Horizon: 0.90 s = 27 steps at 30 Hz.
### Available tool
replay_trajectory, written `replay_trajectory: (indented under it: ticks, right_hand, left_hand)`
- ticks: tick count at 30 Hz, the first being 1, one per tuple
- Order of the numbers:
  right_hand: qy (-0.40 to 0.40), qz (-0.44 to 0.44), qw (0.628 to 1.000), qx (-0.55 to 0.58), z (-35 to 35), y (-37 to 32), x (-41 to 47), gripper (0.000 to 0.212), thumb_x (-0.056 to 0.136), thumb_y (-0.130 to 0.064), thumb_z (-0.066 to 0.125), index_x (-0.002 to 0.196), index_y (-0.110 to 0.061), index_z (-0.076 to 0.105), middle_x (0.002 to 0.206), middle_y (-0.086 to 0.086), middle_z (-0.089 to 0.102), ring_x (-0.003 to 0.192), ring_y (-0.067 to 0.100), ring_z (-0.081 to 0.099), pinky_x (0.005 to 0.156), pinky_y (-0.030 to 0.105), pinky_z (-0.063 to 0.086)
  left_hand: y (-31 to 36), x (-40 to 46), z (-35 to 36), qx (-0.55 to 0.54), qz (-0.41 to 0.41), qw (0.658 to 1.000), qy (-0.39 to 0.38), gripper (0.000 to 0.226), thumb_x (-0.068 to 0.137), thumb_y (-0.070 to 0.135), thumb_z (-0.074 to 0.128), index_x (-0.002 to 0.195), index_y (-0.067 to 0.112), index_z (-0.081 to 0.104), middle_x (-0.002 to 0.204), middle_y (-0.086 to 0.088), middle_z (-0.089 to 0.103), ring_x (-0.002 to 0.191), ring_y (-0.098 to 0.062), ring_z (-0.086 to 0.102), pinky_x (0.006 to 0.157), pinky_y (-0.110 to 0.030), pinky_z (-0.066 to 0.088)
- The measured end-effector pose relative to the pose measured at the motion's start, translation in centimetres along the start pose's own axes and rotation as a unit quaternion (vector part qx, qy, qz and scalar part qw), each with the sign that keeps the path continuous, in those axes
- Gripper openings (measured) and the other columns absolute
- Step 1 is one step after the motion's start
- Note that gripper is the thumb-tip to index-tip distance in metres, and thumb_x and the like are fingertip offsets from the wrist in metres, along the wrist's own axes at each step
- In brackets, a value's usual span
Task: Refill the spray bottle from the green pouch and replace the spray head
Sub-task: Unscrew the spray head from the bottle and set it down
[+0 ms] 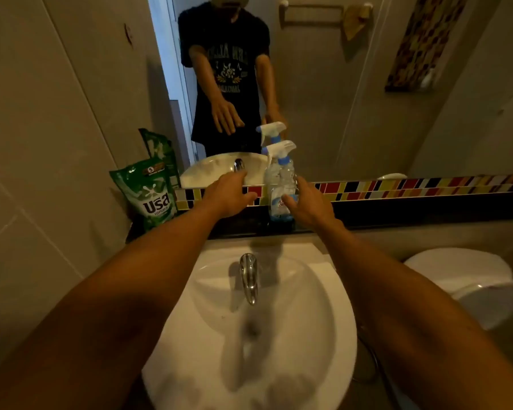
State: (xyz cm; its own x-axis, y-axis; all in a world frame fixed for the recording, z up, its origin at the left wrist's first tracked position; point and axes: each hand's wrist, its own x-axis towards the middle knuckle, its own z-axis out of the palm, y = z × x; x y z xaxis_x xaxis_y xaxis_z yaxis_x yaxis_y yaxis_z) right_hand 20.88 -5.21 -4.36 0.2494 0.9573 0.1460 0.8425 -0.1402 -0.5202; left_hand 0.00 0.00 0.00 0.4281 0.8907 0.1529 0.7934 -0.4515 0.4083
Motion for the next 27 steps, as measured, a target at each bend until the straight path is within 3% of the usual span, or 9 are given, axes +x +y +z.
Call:
replay_trajectory:
  ticks: [5,9,14,16,19,24,27]
  right_hand:
    - [-0.014,0.004,0.989,0.147,0.4,2.0,3.0,0.066,0.097,-0.035,0.07,0.155,-0.023,0.04,0.145,0.008,0.058,0.131,0.028,0.059,0.101,0.052,0.056]
    - [-0.017,0.013,0.98,0.2,0.6,3.3,6.0,0.074,0.097,-0.029,0.071,0.16,-0.02,0.032,0.153,0.01,0.05,0.138,0.029,0.052,0.107,0.049,0.052]
    - [-0.03,-0.007,0.966,0.255,1.4,5.1,9.9,0.074,0.084,-0.053,0.074,0.148,-0.029,0.046,0.138,0.001,0.063,0.124,0.022,0.062,0.1,0.052,0.057]
    - [-0.049,-0.02,0.959,0.28,2.0,5.8,11.1,0.064,0.087,-0.042,0.077,0.143,-0.026,0.051,0.133,-0.001,0.066,0.119,0.02,0.065,0.099,0.053,0.057]
    - [-0.077,-0.032,0.941,0.327,2.0,5.8,11.8,0.053,0.091,-0.027,0.078,0.139,-0.023,0.056,0.128,-0.001,0.07,0.117,0.017,0.068,0.1,0.049,0.058]
    - [-0.098,-0.042,0.925,0.365,2.2,6.1,12.4,0.044,0.094,-0.012,0.075,0.135,-0.015,0.058,0.122,0.0,0.072,0.11,0.012,0.07,0.092,0.032,0.059]
    - [-0.107,-0.037,0.918,0.38,2.0,6.0,12.6,0.047,0.094,-0.011,0.074,0.137,-0.015,0.056,0.122,-0.002,0.072,0.109,0.011,0.07,0.091,0.032,0.059]
  left_hand:
    - [1.9,4.4,1.5,-0.134,-0.037,0.99,0.02,0.069,0.083,0.045,0.071,0.141,0.023,0.041,0.137,-0.007,0.056,0.117,-0.026,0.06,0.09,-0.047,0.056]
    - [3.7,7.9,2.3,-0.19,-0.031,0.979,0.061,0.065,0.085,0.035,0.073,0.14,0.024,0.041,0.138,-0.006,0.053,0.119,-0.024,0.057,0.094,-0.047,0.054]
    - [4.6,11.6,3.6,-0.199,-0.029,0.976,0.087,0.069,0.087,0.032,0.072,0.146,0.019,0.039,0.14,-0.011,0.052,0.122,-0.024,0.054,0.096,-0.036,0.05]
    - [4.8,12.4,4.0,-0.224,-0.018,0.97,0.092,0.064,0.089,0.027,0.07,0.145,0.017,0.043,0.139,-0.01,0.054,0.12,-0.022,0.056,0.095,-0.033,0.051]
    - [5.1,13.0,4.4,-0.262,-0.003,0.96,0.094,0.047,0.094,0.017,0.065,0.138,0.013,0.05,0.131,-0.008,0.058,0.111,-0.014,0.056,0.083,-0.017,0.049]
    - [5.3,13.3,4.2,-0.311,-0.005,0.945,0.096,0.03,0.096,0.013,0.059,0.127,0.012,0.06,0.118,-0.004,0.062,0.106,-0.014,0.058,0.08,-0.016,0.046]
    - [5.1,13.5,3.8,-0.319,-0.006,0.943,0.093,0.032,0.098,0.015,0.058,0.129,0.012,0.061,0.12,-0.006,0.065,0.108,-0.017,0.06,0.08,-0.015,0.045]
